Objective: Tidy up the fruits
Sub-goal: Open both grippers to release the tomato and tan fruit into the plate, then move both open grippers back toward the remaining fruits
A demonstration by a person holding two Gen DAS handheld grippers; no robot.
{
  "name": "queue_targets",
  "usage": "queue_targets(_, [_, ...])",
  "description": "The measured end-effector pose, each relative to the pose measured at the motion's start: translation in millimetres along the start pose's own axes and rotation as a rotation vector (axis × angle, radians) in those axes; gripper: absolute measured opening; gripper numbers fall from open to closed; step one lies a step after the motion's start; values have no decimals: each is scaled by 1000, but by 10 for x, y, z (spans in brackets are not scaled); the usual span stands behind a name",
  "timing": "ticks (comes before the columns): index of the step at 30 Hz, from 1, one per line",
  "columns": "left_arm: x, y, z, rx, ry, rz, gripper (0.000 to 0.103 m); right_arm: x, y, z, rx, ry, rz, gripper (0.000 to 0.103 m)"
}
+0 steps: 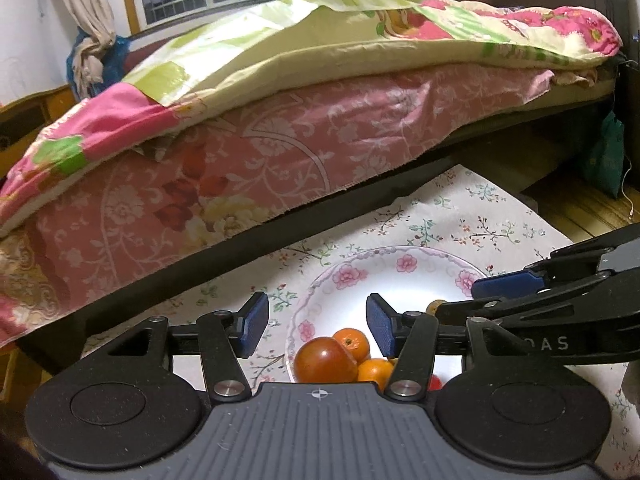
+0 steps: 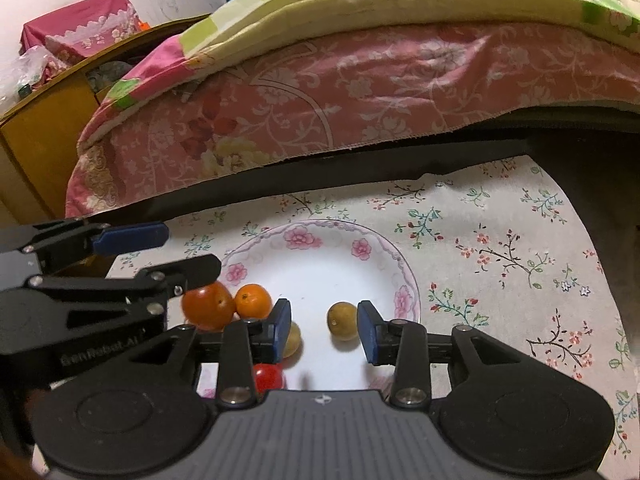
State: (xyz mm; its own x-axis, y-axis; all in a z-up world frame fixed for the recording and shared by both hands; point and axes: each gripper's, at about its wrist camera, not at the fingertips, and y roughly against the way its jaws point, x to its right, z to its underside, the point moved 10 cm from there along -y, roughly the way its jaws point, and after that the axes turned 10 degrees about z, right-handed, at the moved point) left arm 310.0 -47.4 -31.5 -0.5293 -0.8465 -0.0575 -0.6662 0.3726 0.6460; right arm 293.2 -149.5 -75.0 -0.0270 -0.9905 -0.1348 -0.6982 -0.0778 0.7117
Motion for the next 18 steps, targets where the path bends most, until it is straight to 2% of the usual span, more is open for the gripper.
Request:
queue_targets(8, [-10, 249, 128, -1, 12, 4, 65, -131, 185, 126, -6, 31, -9, 36])
queue_targets(18, [27, 492, 473, -50, 25, 32, 66, -234, 450, 492, -48, 59, -14, 36])
